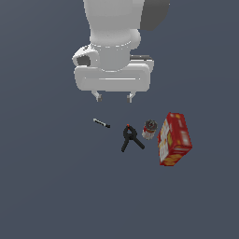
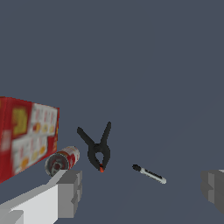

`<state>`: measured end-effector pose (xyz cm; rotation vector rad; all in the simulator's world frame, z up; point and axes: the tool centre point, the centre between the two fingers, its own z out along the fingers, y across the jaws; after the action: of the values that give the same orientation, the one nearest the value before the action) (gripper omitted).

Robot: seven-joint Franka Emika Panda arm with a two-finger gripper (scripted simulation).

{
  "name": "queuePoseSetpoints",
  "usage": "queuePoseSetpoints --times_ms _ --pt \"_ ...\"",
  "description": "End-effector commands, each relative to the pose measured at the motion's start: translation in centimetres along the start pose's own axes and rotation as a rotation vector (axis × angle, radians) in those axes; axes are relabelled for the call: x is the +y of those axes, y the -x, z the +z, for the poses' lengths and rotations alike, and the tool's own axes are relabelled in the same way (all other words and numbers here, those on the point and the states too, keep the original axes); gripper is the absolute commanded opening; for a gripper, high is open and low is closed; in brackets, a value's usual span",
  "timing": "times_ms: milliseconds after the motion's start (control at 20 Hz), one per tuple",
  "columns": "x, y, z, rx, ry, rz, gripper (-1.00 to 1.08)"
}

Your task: Pick up a designated object from a clutter of objects.

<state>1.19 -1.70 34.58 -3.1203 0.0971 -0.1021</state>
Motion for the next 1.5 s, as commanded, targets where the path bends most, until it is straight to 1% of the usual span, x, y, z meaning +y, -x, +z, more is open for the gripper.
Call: queuePoseSetpoints --times_ms 0,450,750,1100,1450 --pt "0.0 0.0 0.0 0.0 0.0 0.0 1.0" --pt "0.4 0.2 -1.7 0.018 -0.02 0.027 1.0" --pt "0.6 0.2 -1.3 0.017 -0.016 0.018 1.0" --pt "1.7 0.5 0.8 0.012 0.002 -0.042 1.0" --pt "3.8 1.2 4.6 -0.002 0.03 -0.159 1.0"
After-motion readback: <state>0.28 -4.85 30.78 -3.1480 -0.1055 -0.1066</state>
